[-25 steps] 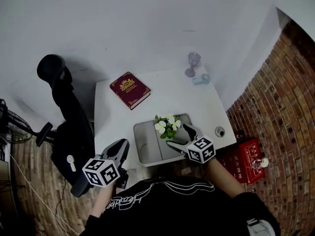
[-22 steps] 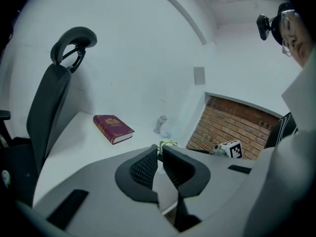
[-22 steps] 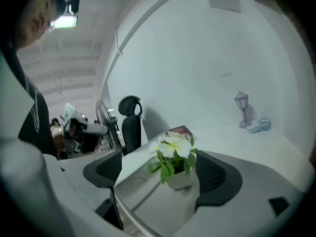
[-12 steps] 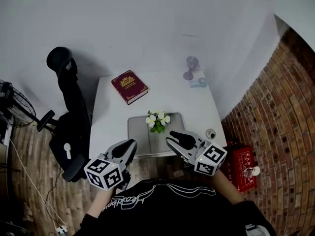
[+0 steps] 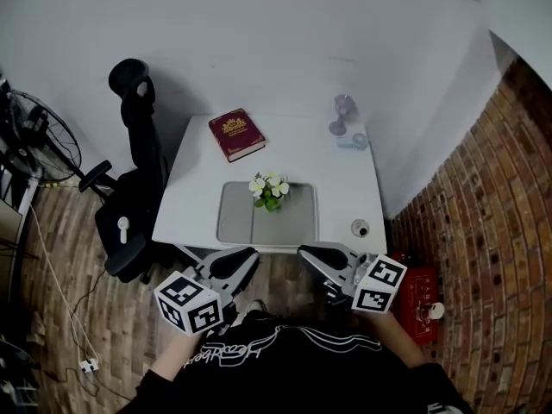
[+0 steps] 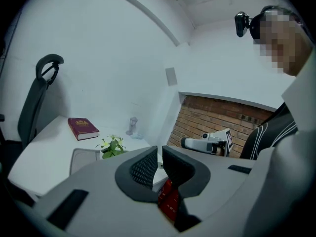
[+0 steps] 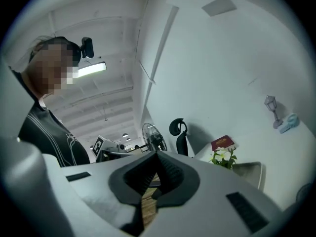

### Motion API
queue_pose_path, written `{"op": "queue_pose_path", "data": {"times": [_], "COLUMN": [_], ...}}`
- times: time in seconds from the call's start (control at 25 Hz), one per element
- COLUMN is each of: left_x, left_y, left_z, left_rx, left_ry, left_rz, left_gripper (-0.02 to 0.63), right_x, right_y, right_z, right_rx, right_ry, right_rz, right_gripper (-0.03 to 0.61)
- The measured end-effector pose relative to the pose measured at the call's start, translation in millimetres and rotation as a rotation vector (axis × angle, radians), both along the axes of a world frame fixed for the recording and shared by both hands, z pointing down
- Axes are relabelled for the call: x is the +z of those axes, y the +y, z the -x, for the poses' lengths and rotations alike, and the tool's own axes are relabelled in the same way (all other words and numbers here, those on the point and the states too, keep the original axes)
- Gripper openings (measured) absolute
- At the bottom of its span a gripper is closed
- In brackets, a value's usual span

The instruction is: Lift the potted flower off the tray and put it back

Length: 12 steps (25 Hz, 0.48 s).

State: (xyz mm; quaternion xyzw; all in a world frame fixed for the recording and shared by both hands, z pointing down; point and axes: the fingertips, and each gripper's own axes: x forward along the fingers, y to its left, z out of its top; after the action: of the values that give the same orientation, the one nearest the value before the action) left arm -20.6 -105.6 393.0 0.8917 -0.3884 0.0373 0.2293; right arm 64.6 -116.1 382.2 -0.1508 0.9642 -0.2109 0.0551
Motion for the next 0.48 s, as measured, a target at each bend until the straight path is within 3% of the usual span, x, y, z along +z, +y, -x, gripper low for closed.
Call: {"op": "queue_pose_path", "data": {"times": [0.16,0.48], "left_x": [-4.3,-6.1], "left_y": [25.6,65.3], "left_z": [-23.1,-58.0], "left_rx": [-0.017,-0.034], "left_ry": [0.0,-0.019], "left_rz": [-0.025,-0.055], "left_gripper": [0.052,0.052], "right_x": [-4.8,-6.7], "right_y": [23.6,62.0], "right_z": [-21.0,-56.6], "right_rx": [0.014,0.015], "right_ry": [0.029,0.05], "right_rz": [-0.064,-0.082], "right_gripper": [0.0,0.0]}}
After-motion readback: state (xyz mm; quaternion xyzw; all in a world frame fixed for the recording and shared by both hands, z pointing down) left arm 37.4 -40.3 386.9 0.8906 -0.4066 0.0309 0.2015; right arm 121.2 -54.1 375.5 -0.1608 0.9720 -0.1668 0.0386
